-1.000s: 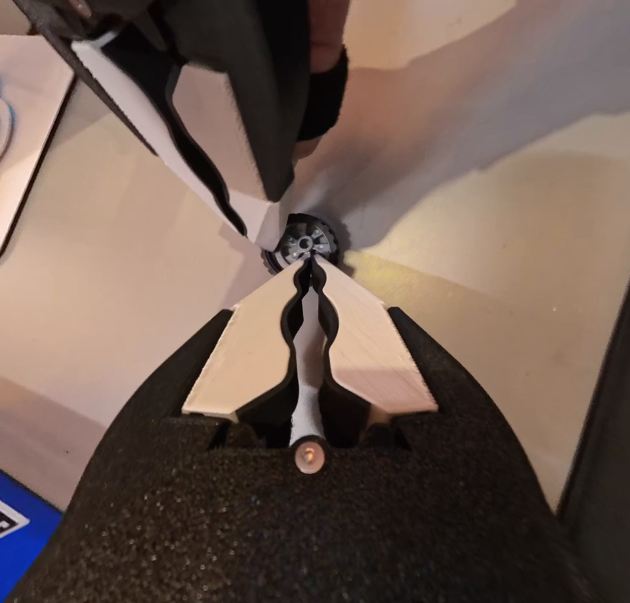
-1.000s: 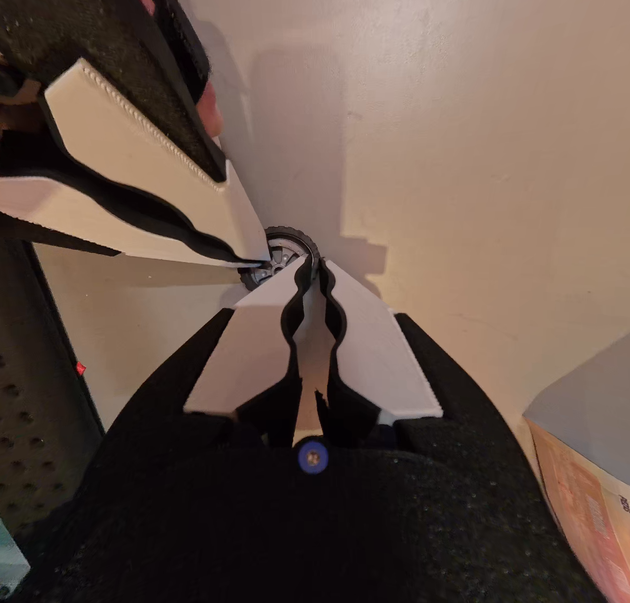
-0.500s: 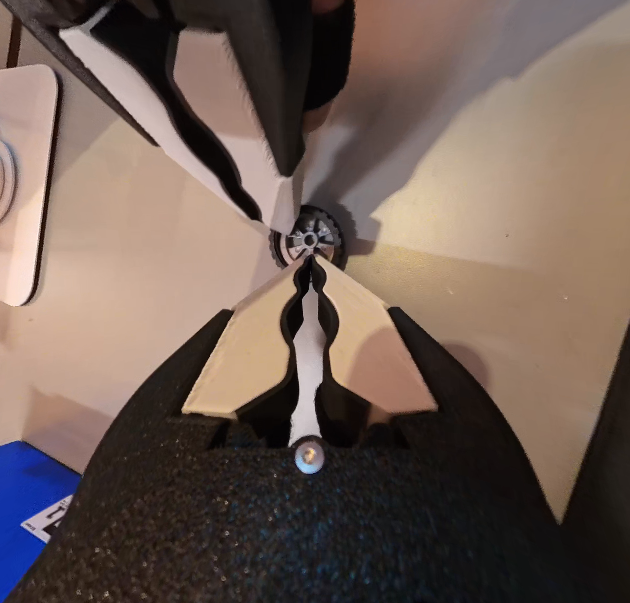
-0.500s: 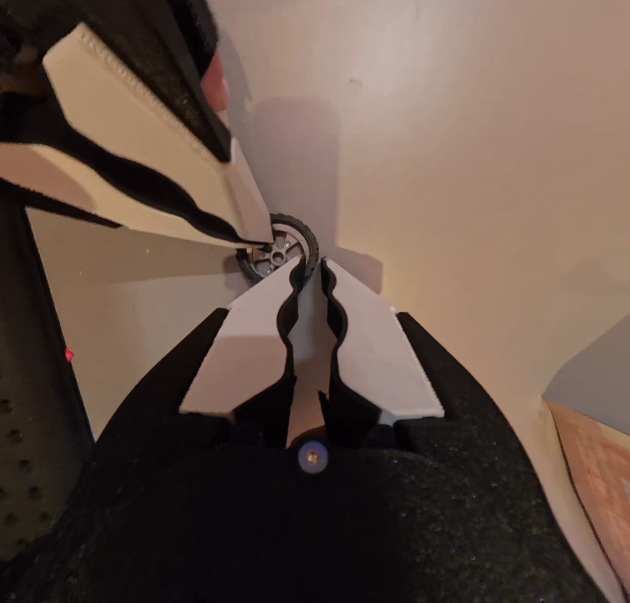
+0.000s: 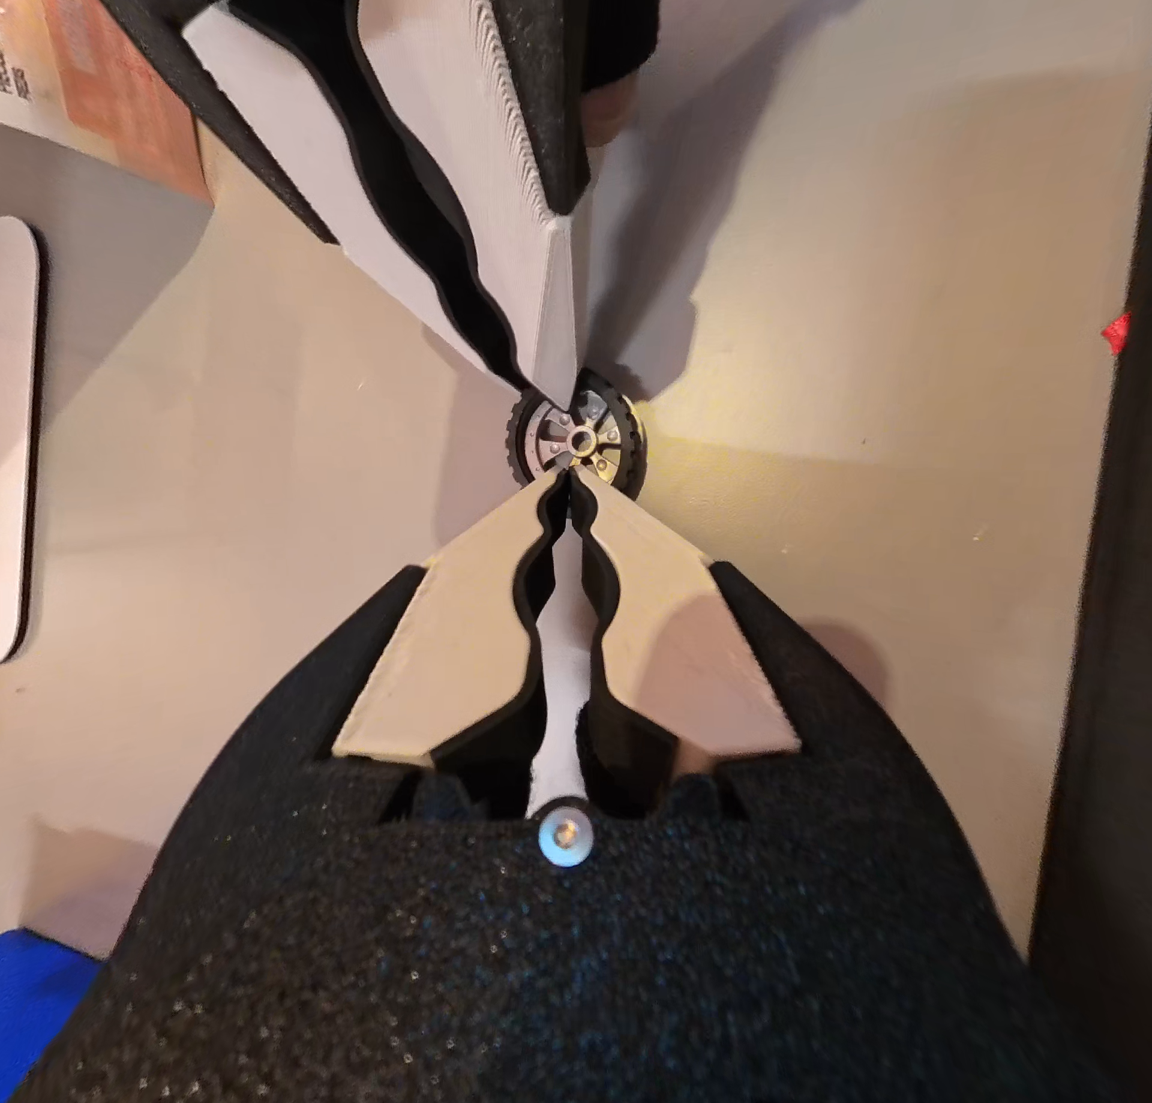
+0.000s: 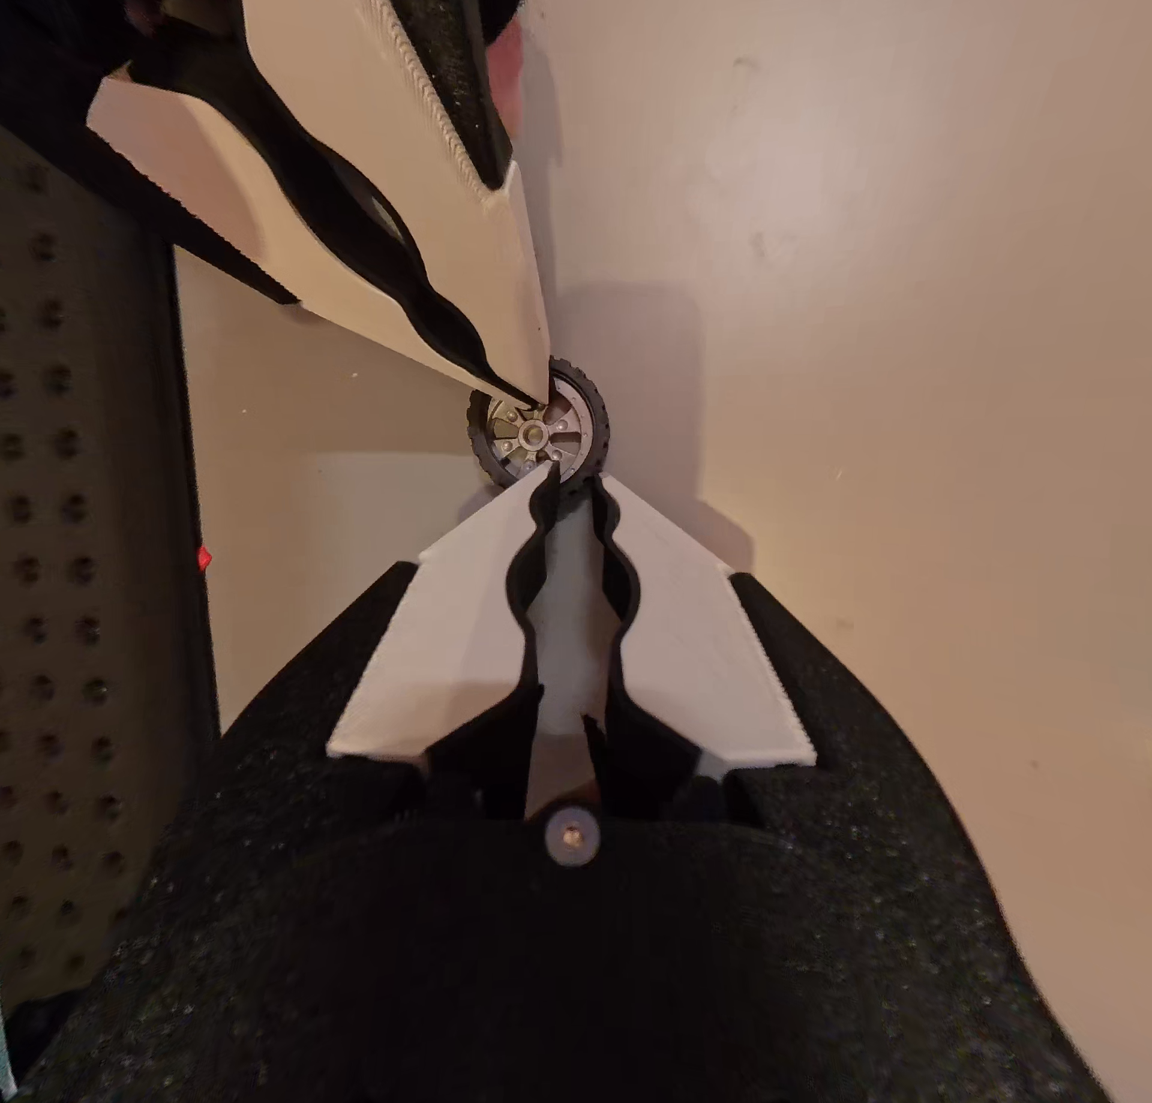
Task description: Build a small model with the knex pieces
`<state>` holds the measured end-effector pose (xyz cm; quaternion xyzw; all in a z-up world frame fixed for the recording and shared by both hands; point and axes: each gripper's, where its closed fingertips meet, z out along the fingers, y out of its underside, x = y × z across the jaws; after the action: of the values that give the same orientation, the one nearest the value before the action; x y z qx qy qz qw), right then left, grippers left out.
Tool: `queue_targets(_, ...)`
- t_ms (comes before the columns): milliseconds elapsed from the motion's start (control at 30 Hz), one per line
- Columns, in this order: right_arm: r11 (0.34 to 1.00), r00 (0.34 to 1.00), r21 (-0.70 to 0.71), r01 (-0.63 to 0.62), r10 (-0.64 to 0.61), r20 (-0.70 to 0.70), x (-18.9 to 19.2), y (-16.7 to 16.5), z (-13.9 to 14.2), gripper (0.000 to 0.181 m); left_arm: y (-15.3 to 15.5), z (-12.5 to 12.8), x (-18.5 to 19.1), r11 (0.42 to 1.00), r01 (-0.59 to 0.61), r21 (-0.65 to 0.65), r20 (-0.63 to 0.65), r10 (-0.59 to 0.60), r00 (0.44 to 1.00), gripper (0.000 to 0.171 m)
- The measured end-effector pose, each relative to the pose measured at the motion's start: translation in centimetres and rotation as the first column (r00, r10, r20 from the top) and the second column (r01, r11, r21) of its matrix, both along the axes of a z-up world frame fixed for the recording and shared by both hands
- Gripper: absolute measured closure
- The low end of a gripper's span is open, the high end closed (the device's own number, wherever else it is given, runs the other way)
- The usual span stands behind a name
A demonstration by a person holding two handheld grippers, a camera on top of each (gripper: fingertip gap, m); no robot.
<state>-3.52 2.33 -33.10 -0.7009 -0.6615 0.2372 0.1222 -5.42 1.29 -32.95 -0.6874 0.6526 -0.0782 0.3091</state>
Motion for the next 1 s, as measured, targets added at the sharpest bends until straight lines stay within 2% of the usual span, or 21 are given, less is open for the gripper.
queue_targets(167, 0.998, 0.998, 0.045, -0.052, 0.051, 0.022, 0.5, -0.3, 0.1, 0.17, -0.3, 0.0, 0.6, 1.0, 0.028, 0.004, -0.004, -0.028, 1.0, 0.171)
queue_targets(367, 0.999, 0.999, -0.012, -0.037, 0.037, -0.024, 0.8, -0.5, 0.0, 0.17, -0.4, 0.0, 0.8, 0.999, 0.046, -0.009, 0.004, -0.046, 0.999, 0.171)
queue_targets(500, 0.986, 0.991, -0.16, 0.053, -0.072, -0.113, 0.9, -0.6, 0.0, 0.17, -0.5, 0.0, 0.9, 0.999, 0.044, 0.003, 0.01, -0.044, 0.999, 0.171)
queue_targets(567, 0.959, 0.977, -0.258, 0.117, -0.157, -0.142, 1.0, -0.6, 0.0, 0.171, -0.5, 0.0, 1.0, 0.999, 0.043, 0.017, 0.024, -0.044, 0.999, 0.171)
queue_targets(667, 0.93, 0.963, -0.328, 0.166, -0.225, -0.15, 1.0, -0.6, 0.0, 0.172, -0.5, 0.0, 1.2, 0.998, 0.045, 0.051, 0.041, -0.047, 0.998, 0.171)
queue_targets(900, 0.931, 0.956, -0.26, 0.255, -0.283, -0.073, 1.0, -0.2, 0.0, 0.174, -0.8, 0.0, 1.6, 0.994, 0.049, 0.097, 0.008, -0.05, 0.999, 0.171)
queue_targets(1000, 0.971, 0.972, -0.042, 0.236, -0.236, -0.003, 1.1, 0.3, 0.0, 0.171, -0.8, -0.1, 1.7, 0.995, 0.048, 0.086, -0.005, -0.048, 0.999, 0.171)
